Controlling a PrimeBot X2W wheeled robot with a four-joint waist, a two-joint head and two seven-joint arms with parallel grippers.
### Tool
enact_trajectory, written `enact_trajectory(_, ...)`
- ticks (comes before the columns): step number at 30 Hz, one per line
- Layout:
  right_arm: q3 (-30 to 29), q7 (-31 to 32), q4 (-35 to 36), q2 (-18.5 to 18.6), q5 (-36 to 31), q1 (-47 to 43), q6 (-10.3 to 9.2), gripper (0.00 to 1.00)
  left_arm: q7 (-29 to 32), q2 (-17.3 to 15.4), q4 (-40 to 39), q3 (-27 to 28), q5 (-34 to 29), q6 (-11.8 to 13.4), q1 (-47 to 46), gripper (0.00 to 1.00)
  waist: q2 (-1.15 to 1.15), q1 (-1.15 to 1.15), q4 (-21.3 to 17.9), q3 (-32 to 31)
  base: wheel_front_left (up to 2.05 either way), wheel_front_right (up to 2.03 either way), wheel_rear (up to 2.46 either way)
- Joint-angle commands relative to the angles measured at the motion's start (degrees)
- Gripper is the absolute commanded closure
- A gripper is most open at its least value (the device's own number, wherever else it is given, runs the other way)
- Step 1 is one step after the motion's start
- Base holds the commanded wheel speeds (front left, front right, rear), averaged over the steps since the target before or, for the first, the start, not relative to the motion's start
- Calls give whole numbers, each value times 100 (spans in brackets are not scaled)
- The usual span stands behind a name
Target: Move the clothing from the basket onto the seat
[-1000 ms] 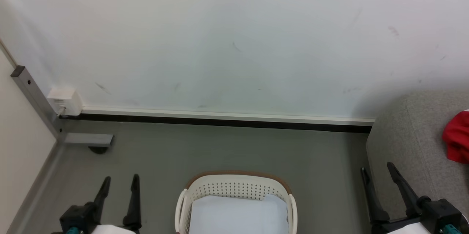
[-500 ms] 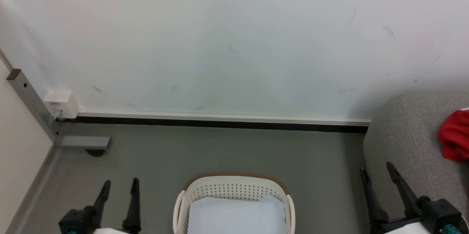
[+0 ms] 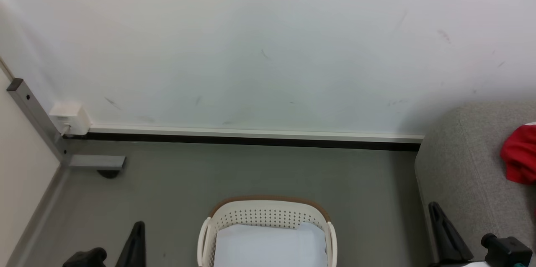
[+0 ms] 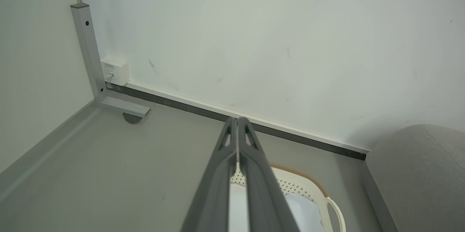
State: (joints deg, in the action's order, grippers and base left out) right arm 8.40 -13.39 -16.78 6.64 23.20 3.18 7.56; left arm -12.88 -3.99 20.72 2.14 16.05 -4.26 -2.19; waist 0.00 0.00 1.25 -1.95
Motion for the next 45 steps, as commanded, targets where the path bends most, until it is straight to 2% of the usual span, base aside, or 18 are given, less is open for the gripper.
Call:
enact_trajectory(1,-82,51,95,-10,245,105,-1,100,53,-11,-90,54,258,-31,-150,100,0,0,-1,3,0,0,0)
enact_trajectory(23,-474,591,159,-98,2168,182,-3,100,555,22,-305,125,2385,-116,-203,100,0,0,-24,42,0,0,0)
enact_trajectory(45,-792,1029,203,-181,3671,232,-5,100,996,44,-431,230,4026,-185,-284,100,0,0,-47,81,0,0,0)
